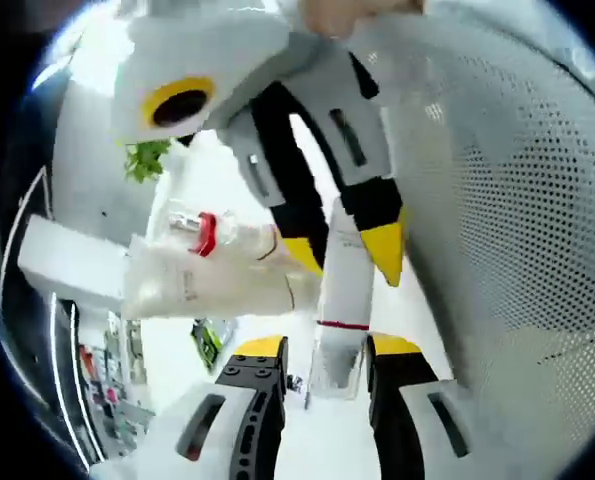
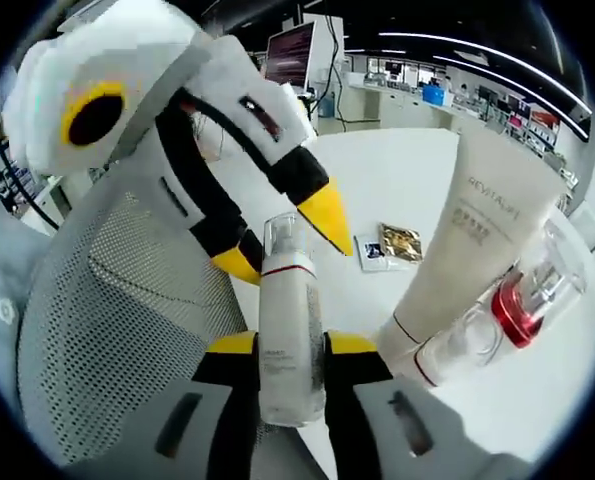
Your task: Arrange the skincare products in the storage area until every visible bottle or jar stands upright without overlapping.
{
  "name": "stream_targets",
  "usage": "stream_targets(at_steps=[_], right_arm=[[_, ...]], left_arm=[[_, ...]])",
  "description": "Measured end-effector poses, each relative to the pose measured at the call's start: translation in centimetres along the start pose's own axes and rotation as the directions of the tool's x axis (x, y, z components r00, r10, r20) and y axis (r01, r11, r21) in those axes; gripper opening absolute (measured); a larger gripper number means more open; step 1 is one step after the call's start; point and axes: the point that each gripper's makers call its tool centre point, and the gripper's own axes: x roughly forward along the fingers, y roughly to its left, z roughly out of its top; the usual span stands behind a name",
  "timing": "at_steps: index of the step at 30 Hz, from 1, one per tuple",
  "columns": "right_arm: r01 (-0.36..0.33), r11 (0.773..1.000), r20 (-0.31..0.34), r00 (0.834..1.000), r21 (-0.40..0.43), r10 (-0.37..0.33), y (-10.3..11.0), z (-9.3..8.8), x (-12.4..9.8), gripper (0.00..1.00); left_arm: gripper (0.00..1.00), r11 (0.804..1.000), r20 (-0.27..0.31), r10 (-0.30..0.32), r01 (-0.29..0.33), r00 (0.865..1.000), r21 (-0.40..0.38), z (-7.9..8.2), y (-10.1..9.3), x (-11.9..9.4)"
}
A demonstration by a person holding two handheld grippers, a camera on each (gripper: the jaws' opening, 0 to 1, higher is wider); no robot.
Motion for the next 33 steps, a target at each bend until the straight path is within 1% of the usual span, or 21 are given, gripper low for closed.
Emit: stream_targets(at_steps=[3,5,6,9,10,11,12,13,15,16,17,18,20,22,23,25,26,29,31,32,33], right_arm=[[0.007,1.0,0.008,1.0,0.007,-0.007,-0.2,-0.4,-0.5,0.23],[0.01,1.0,0.014,1.0,0.02,-0.01,-0.4,-0.6,-0.8,0.23],[0.01,1.0,0.027,1.0,0.03,-0.011,-0.4,-0.6,-1.0,0.23],[-0.007,0.998,0.092,0.996,0.063,0.001,-0.3,0.1,-1.7,0.23],[-0.018,0.995,0.117,0.993,0.095,0.007,-0.2,0.4,-1.9,0.23],[-0.019,0.994,0.14,0.99,0.103,0.005,-0.3,0.7,-2.1,0.23],[-0.032,0.992,0.168,0.986,0.12,0.012,-0.3,1.0,-2.3,0.23],[-0.038,0.989,0.184,0.983,0.142,0.011,-0.3,1.2,-2.4,0.23],[-0.053,0.985,0.215,0.977,0.162,0.018,-0.4,1.4,-2.5,0.23],[-0.063,0.982,0.239,0.971,0.176,0.02,-0.3,1.6,-2.6,0.23],[-0.067,0.979,0.251,0.968,0.193,0.017,-0.3,1.7,-2.7,0.23],[-0.072,0.977,0.268,0.963,0.2,0.016,-0.4,1.9,-2.8,0.23],[-0.113,0.964,0.317,0.948,0.239,0.032,-0.2,2.6,-3.1,0.23],[-0.127,0.959,0.336,0.941,0.253,0.036,-0.3,2.8,-3.3,0.23],[-0.138,0.956,0.354,0.935,0.261,0.039,-0.3,3.0,-3.4,0.23],[-0.167,0.949,0.391,0.919,0.266,0.053,0.0,3.6,-3.7,0.23],[-0.185,0.943,0.414,0.909,0.276,0.057,0.1,4.0,-3.8,0.23],[-0.254,0.919,0.489,0.868,0.301,0.08,0.6,5.4,-4.3,0.23],[-0.263,0.914,0.503,0.861,0.309,0.078,0.6,5.6,-4.4,0.23],[-0.283,0.905,0.523,0.848,0.317,0.082,0.7,5.9,-4.5,0.23],[-0.308,0.895,0.539,0.837,0.323,0.094,0.9,6.2,-4.6,0.23]], left_arm=[[0.32,0.974,0.085,0.006,0.014,0.996,-0.226,-0.9,0.6,-0.8],[0.32,0.928,0.168,0.002,0.061,0.986,-0.368,-0.8,0.7,-1.1],[0.31,0.89,0.212,0.003,0.094,0.977,-0.447,-1.0,0.7,-1.2],[0.31,0.805,0.274,0.005,0.158,0.962,-0.572,-1.6,0.4,-1.2],[0.32,0.757,0.313,-0.007,0.21,0.95,-0.619,-1.3,0.0,-1.1],[0.33,0.732,0.351,-0.005,0.242,0.936,-0.637,-0.9,-0.1,-1.2],[0.35,0.673,0.404,-0.001,0.3,0.915,-0.676,-0.3,-0.3,-1.3],[0.36,0.633,0.45,0.013,0.341,0.893,-0.695,0.3,-0.2,-1.4],[0.35,0.589,0.502,0.062,0.374,0.863,-0.716,1.1,0.4,-1.7],[0.35,0.555,0.523,0.096,0.39,0.847,-0.735,1.4,0.9,-1.8],[0.35,0.539,0.532,0.111,0.399,0.839,-0.742,1.6,1.1,-1.8],[0.35,0.544,0.548,0.102,0.414,0.83,-0.73,2.0,0.8,-1.8],[0.35,0.529,0.566,0.108,0.435,0.817,-0.729,2.5,0.7,-1.9],[0.34,0.494,0.628,0.142,0.495,0.765,-0.715,3.7,0.9,-2.5],[0.34,0.465,0.661,0.187,0.528,0.726,-0.711,4.4,1.5,-3.1],[0.34,0.435,0.698,0.238,0.568,0.675,-0.698,5.0,2.3,-3.9],[0.33,0.426,0.7,0.253,0.573,0.668,-0.7,5.1,2.5,-4.1],[0.3,0.441,0.701,0.251,0.565,0.668,-0.697,5.5,2.3,-4.1],[0.28,0.433,0.724,0.271,0.592,0.634,-0.68,6.2,2.6,-4.6],[0.26,0.43,0.739,0.284,0.607,0.611,-0.668,6.7,2.9,-4.9],[0.26,0.427,0.74,0.29,0.61,0.606,-0.667,6.7,3.0,-4.9]])
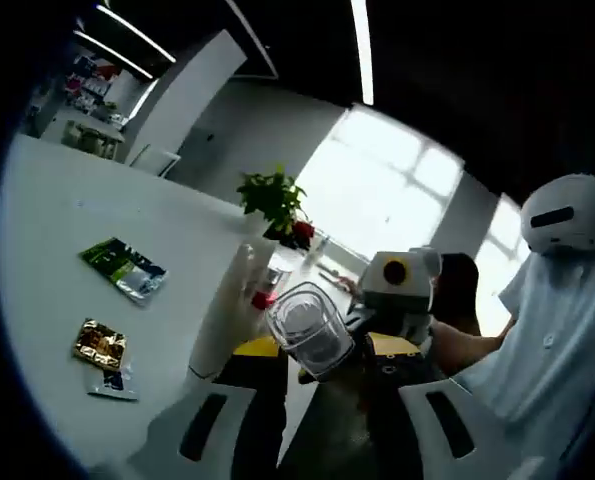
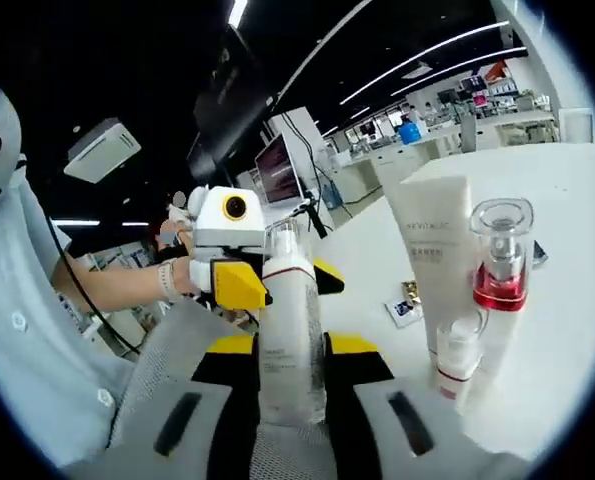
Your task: Arrange the skincare products in the storage area until every visible bottle or jar stands upright without overlapping.
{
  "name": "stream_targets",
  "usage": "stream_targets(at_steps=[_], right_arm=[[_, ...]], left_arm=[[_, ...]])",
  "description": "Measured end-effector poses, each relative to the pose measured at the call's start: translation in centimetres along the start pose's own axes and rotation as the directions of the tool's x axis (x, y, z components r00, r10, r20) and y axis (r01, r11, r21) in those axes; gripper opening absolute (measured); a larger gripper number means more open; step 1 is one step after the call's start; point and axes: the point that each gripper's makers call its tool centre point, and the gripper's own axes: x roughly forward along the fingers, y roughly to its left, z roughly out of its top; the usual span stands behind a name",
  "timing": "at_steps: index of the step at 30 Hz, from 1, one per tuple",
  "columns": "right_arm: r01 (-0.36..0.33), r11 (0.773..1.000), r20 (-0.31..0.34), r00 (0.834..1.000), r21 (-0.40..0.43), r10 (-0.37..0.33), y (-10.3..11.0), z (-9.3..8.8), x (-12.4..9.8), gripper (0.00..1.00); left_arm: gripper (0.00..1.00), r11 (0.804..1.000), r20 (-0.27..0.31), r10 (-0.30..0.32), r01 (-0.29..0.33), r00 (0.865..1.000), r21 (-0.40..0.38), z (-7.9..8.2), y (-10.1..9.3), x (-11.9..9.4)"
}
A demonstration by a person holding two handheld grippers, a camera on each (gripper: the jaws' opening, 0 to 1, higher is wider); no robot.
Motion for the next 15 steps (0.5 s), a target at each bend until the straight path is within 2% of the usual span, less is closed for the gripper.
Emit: stream_targets(at_steps=[1,5,9,11,13,15], right_arm=[[-0.005,1.0,0.02,1.0,0.017,0.005,0.1,0.3,0.0,0.23],[-0.014,0.999,0.046,0.999,0.039,0.012,0.1,0.6,-0.2,0.23],[-0.034,0.999,0.034,0.999,0.033,0.033,0.7,0.3,0.3,0.24],[-0.038,0.999,0.022,0.999,0.021,0.038,1.0,0.0,0.6,0.24],[-0.024,1.0,0.001,1.0,0.011,0.024,0.8,-0.4,0.7,0.24],[-0.019,1.0,0.0,1.0,0.011,0.019,0.7,-0.4,0.6,0.24]], left_arm=[[0.26,1.0,0.022,-0.006,0.007,1.0,-0.005,0.3,-0.2,0.1],[0.25,1.0,0.047,-0.007,0.008,0.999,-0.029,0.9,-0.3,0.3],[0.22,0.999,0.049,-0.029,0.031,0.998,-0.042,1.2,-1.1,0.8],[0.21,0.998,0.036,-0.036,0.038,0.999,-0.052,1.2,-1.5,1.2],[0.21,0.999,-0.002,-0.014,0.013,1.0,-0.035,0.7,-1.3,1.3],[0.21,1.0,-0.012,0.0,0.0,1.0,-0.031,0.7,-1.2,1.4]])
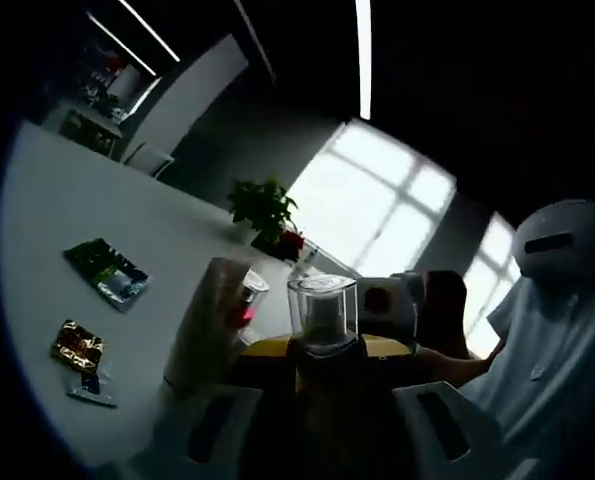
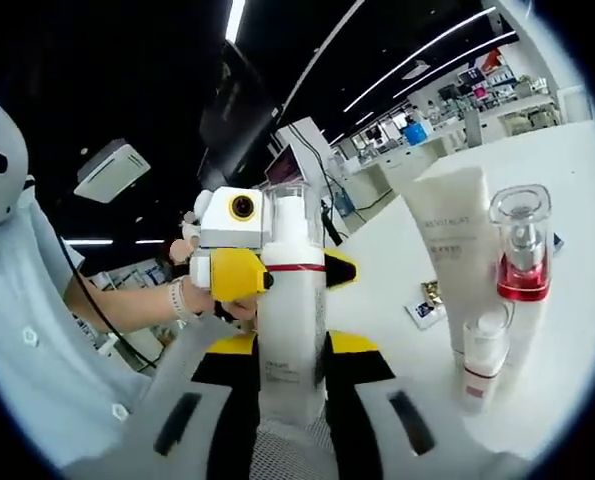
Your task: Arrange the skincare products in the storage area until every visible bottle or jar stands upright without overlapping.
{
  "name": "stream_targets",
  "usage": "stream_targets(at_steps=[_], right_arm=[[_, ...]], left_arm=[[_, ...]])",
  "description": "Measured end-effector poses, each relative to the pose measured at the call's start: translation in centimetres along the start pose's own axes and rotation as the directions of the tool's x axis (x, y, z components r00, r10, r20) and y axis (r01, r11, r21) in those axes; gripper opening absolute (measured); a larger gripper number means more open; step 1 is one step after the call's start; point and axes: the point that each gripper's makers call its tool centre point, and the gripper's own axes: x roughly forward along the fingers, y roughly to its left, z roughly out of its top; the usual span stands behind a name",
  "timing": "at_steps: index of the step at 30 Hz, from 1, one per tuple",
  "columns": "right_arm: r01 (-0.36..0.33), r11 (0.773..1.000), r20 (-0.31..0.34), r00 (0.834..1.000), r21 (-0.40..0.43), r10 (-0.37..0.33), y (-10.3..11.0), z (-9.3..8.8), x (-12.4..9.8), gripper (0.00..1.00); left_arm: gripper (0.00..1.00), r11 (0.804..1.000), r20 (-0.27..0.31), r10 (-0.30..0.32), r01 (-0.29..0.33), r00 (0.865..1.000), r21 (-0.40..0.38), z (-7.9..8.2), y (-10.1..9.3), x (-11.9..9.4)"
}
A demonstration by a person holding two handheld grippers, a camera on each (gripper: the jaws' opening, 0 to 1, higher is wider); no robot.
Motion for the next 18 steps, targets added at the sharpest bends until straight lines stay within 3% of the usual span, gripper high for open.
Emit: stream_targets(at_steps=[3,6,9,11,15,16,18], right_arm=[[0.023,1.0,0.007,1.0,-0.006,-0.023,-0.4,0.2,-0.2,0.25],[0.107,0.993,-0.041,0.993,-0.051,-0.109,-1.7,-0.5,-0.8,0.29],[0.133,0.988,-0.052,0.989,-0.073,-0.137,-2.0,-0.7,-1.5,0.32],[0.148,0.986,-0.038,0.988,-0.074,-0.152,-2.1,-0.2,-2.2,0.3],[0.182,0.98,-0.02,0.983,-0.081,-0.184,-2.3,0.8,-3.2,0.3],[0.203,0.976,-0.012,0.979,-0.081,-0.205,-2.6,1.1,-3.5,0.3],[0.219,0.972,0.019,0.976,-0.084,-0.218,-2.6,1.9,-3.7,0.29]], left_arm=[[0.21,0.999,0.0,0.028,-0.028,1.0,0.021,0.1,0.1,-0.1],[0.2,0.988,-0.039,0.101,-0.096,0.994,0.12,-0.1,0.9,-0.3],[0.2,0.967,-0.065,0.18,-0.165,0.982,0.192,-0.2,1.7,-0.6],[0.2,0.947,-0.092,0.238,-0.21,0.967,0.242,-0.5,2.3,-0.9],[0.2,0.878,-0.156,0.376,-0.297,0.913,0.375,-1.6,4.1,-1.6],[0.2,0.851,-0.178,0.411,-0.307,0.894,0.425,-2.0,4.6,-1.7],[0.21,0.823,-0.195,0.445,-0.314,0.874,0.473,-2.4,4.9,-1.6]])
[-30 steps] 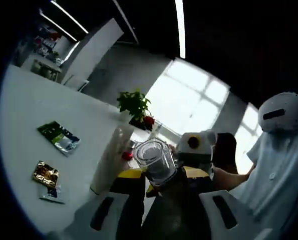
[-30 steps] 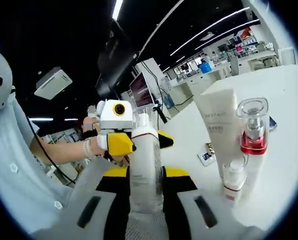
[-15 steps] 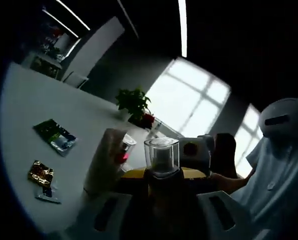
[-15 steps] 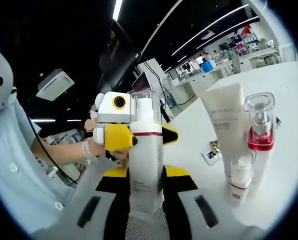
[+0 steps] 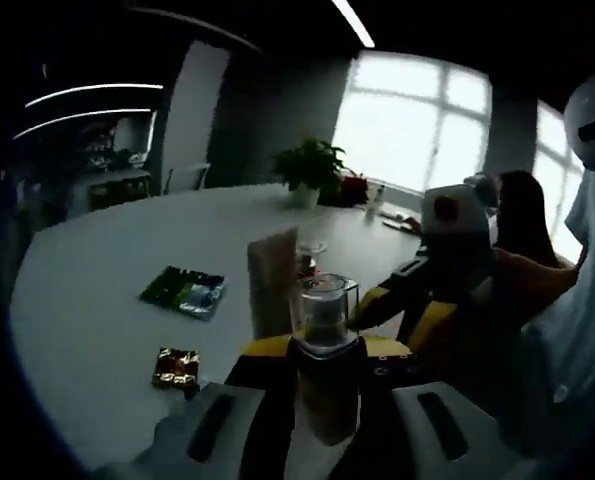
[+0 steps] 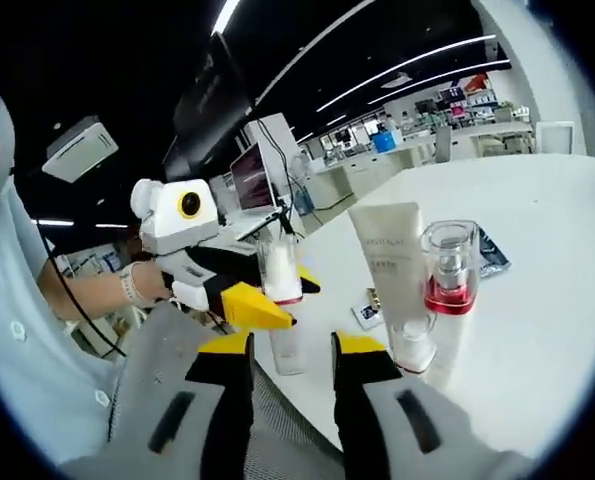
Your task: Arrange the skincare products in the storage area until every visible bottle or jar stands upright without overlapping.
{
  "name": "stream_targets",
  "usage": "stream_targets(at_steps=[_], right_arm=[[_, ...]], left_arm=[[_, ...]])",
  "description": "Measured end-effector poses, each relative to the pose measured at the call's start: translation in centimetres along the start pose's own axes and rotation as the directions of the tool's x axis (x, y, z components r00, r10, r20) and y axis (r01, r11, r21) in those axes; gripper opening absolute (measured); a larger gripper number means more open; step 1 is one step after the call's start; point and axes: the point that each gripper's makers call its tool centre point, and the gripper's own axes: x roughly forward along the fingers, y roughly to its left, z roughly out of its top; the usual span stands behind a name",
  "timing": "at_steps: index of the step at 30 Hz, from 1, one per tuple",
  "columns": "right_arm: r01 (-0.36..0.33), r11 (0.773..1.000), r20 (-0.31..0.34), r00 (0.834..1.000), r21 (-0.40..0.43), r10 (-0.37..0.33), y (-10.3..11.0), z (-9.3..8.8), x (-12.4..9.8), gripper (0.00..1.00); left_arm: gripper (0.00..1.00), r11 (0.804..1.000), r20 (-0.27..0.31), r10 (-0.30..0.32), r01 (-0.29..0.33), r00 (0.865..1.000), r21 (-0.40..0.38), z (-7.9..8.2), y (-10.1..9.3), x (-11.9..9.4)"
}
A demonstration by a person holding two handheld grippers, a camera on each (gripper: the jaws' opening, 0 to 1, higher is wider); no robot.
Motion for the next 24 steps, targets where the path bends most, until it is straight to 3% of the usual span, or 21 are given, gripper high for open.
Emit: stream_targets(at_steps=[2,7,17,19,24], right_arm=[[0.005,1.0,0.045,0.999,0.011,-0.006,0.1,1.0,0.0,0.29],[0.043,0.999,0.142,0.989,0.019,-0.046,0.4,3.0,0.6,0.29],[0.101,0.995,0.134,0.986,0.029,-0.104,0.3,2.4,2.4,0.28],[0.106,0.994,0.131,0.985,0.026,-0.109,0.2,2.2,2.6,0.28],[0.127,0.992,0.139,0.982,0.001,-0.126,-0.1,2.4,2.8,0.24]], left_arm=[[0.21,0.997,-0.022,0.03,-0.029,0.999,0.065,-0.1,-0.1,0.3],[0.21,0.995,-0.005,0.048,-0.048,0.999,0.087,0.5,-1.2,0.8],[0.21,0.977,-0.001,0.171,-0.17,0.985,0.129,0.2,-0.5,0.8],[0.21,0.978,0.007,0.182,-0.181,0.983,0.103,0.3,-0.5,0.8],[0.21,0.968,0.009,0.214,-0.213,0.977,0.135,0.3,-0.8,1.1]])
